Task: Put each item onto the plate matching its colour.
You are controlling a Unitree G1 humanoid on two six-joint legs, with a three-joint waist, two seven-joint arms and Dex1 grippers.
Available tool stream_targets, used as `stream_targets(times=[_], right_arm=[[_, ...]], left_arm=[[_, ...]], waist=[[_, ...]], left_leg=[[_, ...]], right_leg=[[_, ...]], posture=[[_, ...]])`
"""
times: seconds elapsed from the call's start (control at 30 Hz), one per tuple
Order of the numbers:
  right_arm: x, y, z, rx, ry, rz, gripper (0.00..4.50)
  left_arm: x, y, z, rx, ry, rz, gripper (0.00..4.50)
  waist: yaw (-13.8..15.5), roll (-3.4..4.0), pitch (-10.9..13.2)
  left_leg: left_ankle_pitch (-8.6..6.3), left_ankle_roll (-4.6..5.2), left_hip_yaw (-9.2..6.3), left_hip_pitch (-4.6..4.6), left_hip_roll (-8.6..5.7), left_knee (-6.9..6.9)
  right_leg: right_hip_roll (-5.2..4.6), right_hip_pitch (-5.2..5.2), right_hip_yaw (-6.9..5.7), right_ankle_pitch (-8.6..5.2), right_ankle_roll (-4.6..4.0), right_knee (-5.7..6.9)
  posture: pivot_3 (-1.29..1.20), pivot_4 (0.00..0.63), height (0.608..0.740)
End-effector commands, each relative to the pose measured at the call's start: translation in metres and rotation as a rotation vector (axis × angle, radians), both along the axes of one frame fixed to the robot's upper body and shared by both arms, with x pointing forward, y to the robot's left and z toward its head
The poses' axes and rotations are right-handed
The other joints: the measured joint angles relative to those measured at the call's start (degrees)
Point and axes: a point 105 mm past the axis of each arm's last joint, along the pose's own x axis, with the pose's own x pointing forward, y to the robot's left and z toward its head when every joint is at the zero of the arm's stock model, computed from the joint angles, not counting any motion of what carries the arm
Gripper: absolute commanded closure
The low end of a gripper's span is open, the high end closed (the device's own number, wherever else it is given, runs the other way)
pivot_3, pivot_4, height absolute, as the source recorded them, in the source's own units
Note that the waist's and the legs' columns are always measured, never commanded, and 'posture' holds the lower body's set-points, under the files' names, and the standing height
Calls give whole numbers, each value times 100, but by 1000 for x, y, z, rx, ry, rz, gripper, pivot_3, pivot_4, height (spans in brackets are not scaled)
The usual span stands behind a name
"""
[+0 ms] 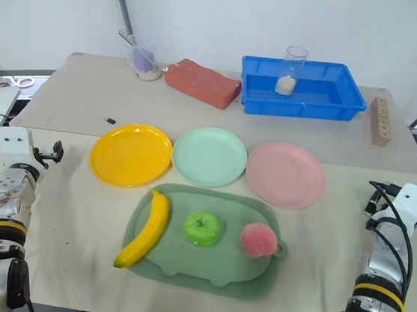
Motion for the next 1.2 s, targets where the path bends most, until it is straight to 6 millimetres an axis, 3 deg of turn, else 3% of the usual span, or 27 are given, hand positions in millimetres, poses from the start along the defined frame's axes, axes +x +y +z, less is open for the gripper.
stream_targets(times=[0.03,0.2,0.33,0.4,0.5,0.6,0.63,0.77,0.9,1.03,1.2], right_arm=[[-3,-9,22,-46,-60,-19,15],[0,-9,26,-52,-59,-12,15],[14,-3,44,-30,-107,32,15],[27,10,57,-23,-132,113,15],[56,53,85,-47,-148,380,15],[70,115,108,-116,-129,748,15],[68,148,119,-137,-130,934,15],[30,240,132,-174,-49,1507,15],[-15,296,142,-130,16,1876,15],[-55,327,151,-88,74,2131,15],[-84,341,154,-80,129,2286,15]], left_arm=[[2,6,24,45,-61,1,0],[5,-5,38,45,-97,-99,0],[1,-47,68,118,-116,-392,0],[-4,-66,82,145,-106,-509,0],[-19,-111,103,124,-75,-725,0],[-47,-156,95,100,45,-939,0],[-63,-172,88,81,104,-1018,0],[-110,-209,60,19,312,-1182,0],[-128,-220,39,-13,429,-1210,0],[-127,-230,29,-24,458,-1220,0],[-131,-247,14,-21,508,-1252,0]], waist=[[0,0,0],[2,0,0],[-18,2,1],[-40,6,0],[-57,10,5],[-95,32,12],[-110,38,15],[-107,47,33],[-16,14,51],[68,10,54],[116,-4,51]], left_leg=[[0,0,0,0,0,0],[0,0,0,0,0,0],[0,-1,2,-2,0,-1],[0,-1,2,-1,1,-3],[0,0,2,0,3,-4],[-1,0,2,-7,2,-4],[-2,2,2,-8,3,-4],[-7,9,-1,-10,6,-4],[-8,9,-5,9,14,3],[-33,-33,-2,4,5,9],[-34,-31,-6,-4,6,6]], right_leg=[[0,0,0,0,0,0],[0,0,0,0,0,0],[0,-1,0,1,-1,-1],[0,1,1,1,-2,0],[1,-1,1,1,-2,2],[1,-1,3,1,-2,-4],[1,-1,3,1,-2,-7],[6,-5,2,-1,0,-4],[11,-9,-4,-3,-7,-6],[-17,-13,-18,-8,-17,-13],[-16,-19,-24,-9,-22,-20]], posture=[[0,150,740],[0,150,740],[0,150,740],[0,150,740],[0,150,740],[0,150,740],[0,150,740],[0,150,740],[0,150,740],[0,150,740],[0,150,740]])
